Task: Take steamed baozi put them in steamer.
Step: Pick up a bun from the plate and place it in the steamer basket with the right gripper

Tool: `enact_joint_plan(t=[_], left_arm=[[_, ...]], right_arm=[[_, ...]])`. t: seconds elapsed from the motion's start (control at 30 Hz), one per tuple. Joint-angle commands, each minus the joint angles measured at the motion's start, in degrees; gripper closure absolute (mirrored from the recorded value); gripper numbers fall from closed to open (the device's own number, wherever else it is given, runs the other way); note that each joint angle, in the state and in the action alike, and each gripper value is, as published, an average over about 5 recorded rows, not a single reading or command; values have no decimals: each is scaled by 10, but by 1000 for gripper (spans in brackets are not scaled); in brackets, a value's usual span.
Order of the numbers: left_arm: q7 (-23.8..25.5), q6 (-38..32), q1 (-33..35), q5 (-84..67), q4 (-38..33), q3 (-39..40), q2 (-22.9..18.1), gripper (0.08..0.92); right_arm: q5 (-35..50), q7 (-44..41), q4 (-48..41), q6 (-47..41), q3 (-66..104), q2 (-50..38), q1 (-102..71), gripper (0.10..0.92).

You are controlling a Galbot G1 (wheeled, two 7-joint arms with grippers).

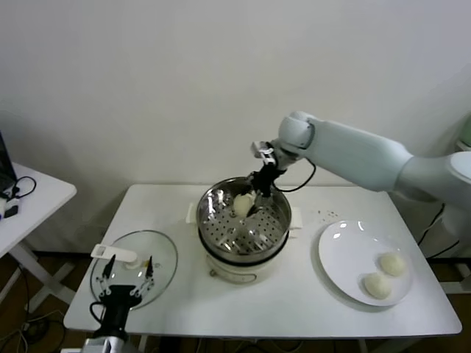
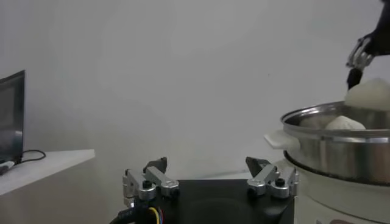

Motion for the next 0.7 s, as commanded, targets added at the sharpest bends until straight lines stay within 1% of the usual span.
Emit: enact_joint_plan(t=[0.03, 0.23, 0.7], left_arm=[[0, 1, 2, 0, -1, -2, 1, 177], [0, 1, 2, 0, 0, -2, 1, 177], [1, -1, 3, -2, 2, -3, 1, 177]], right_arm=[[-15, 2, -55, -1, 16, 84, -37, 347], [-24, -2, -72, 3, 17, 94, -42, 347], [-45, -6, -71, 9, 11, 79, -44, 347]])
